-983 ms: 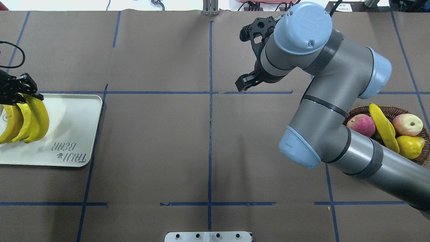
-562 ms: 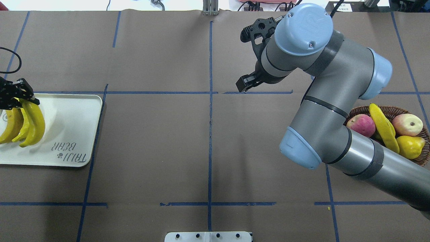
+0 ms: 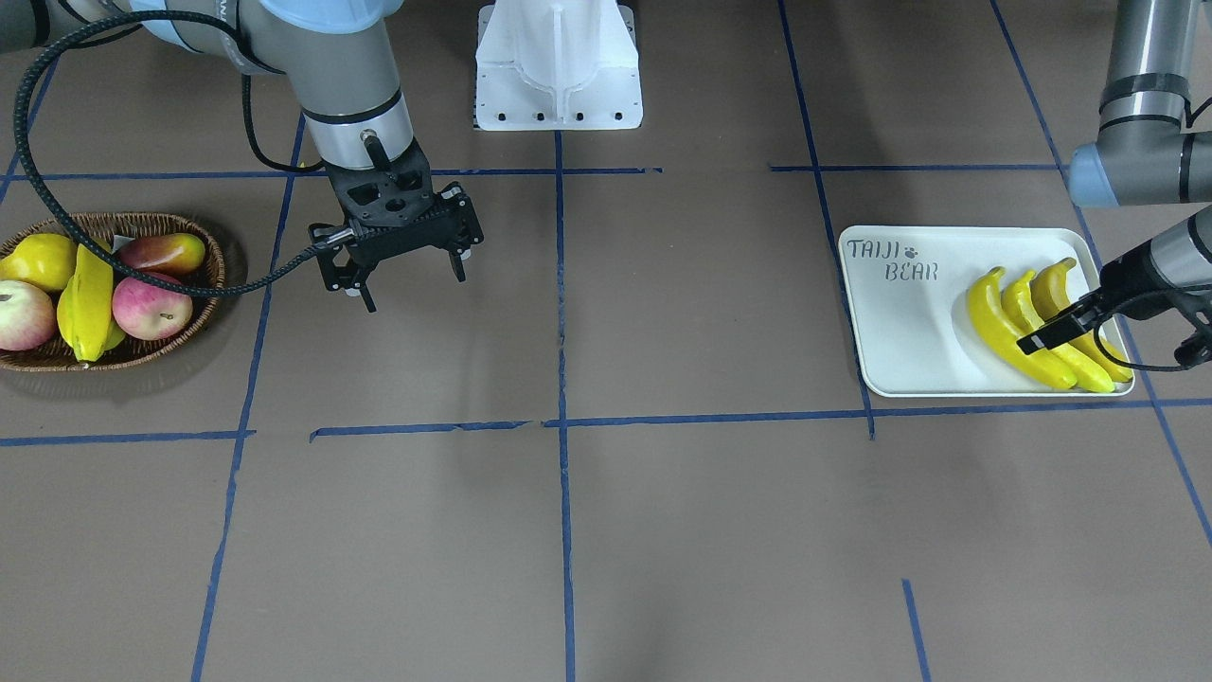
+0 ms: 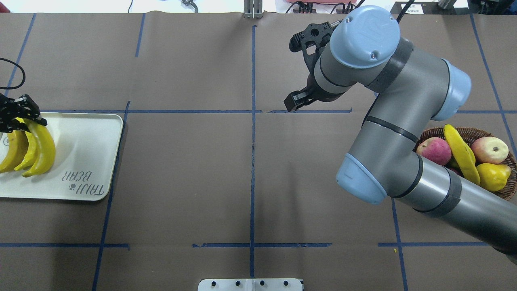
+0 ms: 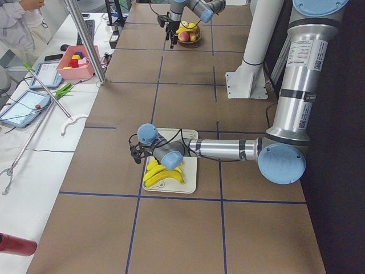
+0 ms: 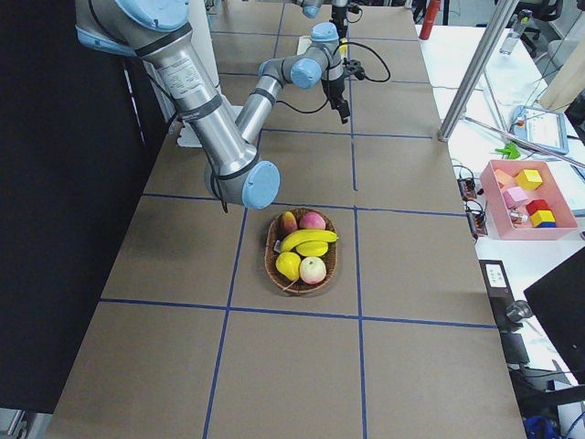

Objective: Transfer all bananas from basket to plate

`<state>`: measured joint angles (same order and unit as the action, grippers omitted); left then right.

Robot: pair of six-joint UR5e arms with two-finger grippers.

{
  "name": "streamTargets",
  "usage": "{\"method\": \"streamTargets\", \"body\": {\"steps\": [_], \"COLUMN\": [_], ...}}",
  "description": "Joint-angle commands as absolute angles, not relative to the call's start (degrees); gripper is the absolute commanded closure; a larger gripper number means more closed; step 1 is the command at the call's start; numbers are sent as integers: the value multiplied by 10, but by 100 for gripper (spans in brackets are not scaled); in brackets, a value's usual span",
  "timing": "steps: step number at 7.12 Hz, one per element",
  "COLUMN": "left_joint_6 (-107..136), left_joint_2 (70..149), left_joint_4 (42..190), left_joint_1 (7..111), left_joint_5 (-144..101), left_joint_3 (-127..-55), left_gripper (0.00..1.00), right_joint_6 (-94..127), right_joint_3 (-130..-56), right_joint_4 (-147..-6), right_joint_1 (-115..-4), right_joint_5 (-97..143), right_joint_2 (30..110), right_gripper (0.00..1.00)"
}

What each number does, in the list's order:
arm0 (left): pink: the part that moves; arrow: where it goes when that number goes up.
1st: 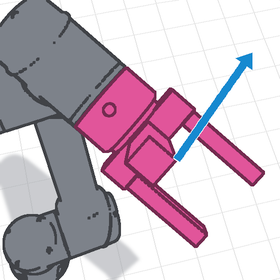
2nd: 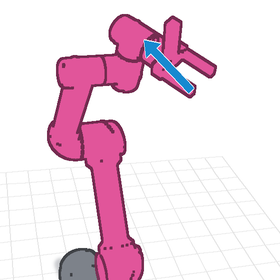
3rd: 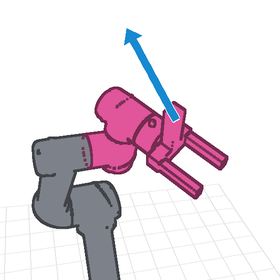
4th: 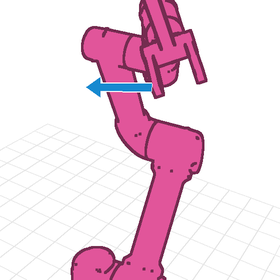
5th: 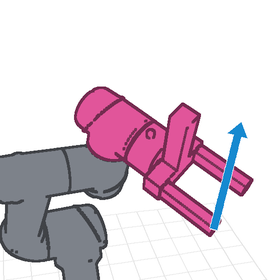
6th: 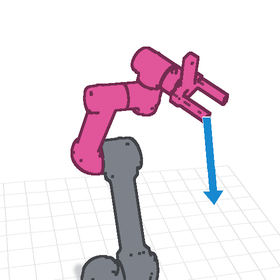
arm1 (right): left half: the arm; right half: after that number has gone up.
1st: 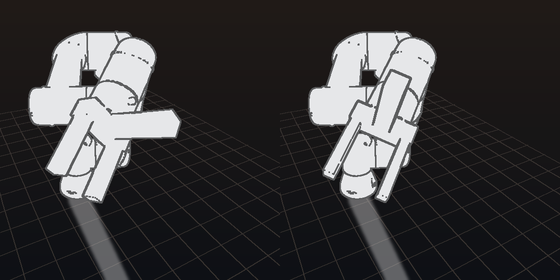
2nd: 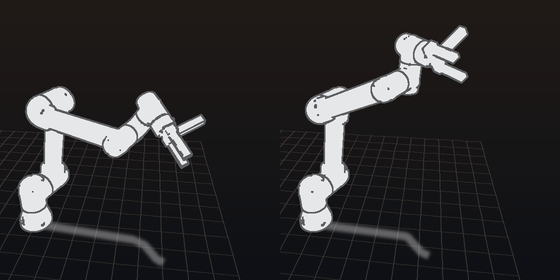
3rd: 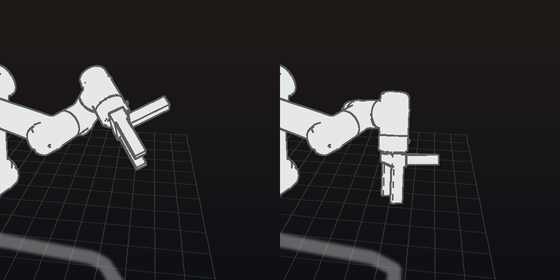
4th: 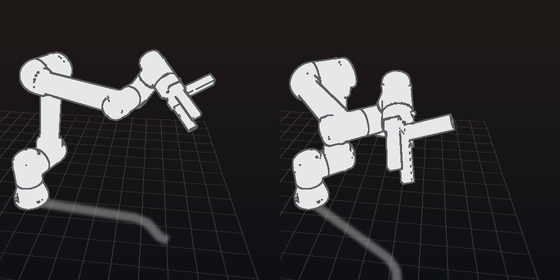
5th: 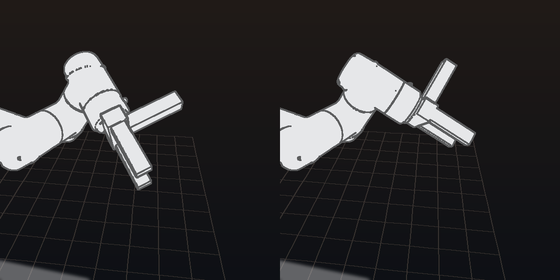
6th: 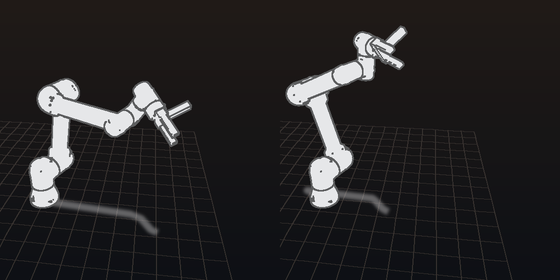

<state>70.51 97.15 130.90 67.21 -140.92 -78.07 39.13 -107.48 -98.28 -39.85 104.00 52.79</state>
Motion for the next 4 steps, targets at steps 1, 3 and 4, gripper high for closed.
{"method": "streamTargets", "body": {"steps": [1, 3, 4], "left_joint_6": [707, 716, 716], "left_joint_2": [980, 1014, 1044], "left_joint_4": [1304, 1298, 1298], "left_joint_1": [700, 709, 702], "left_joint_5": [-1432, -1435, -1425], "left_joint_3": [-800, -841, -849], "left_gripper": [0, 0, 0], "right_joint_6": [389, 396, 397], "right_joint_3": [-1133, -1228, -1271], "right_joint_4": [-983, -990, -985], "right_joint_1": [-402, -406, -406], "right_joint_5": [1041, 1042, 1042], "right_joint_2": [579, 699, 770], "right_gripper": [1, 1, 1]}}
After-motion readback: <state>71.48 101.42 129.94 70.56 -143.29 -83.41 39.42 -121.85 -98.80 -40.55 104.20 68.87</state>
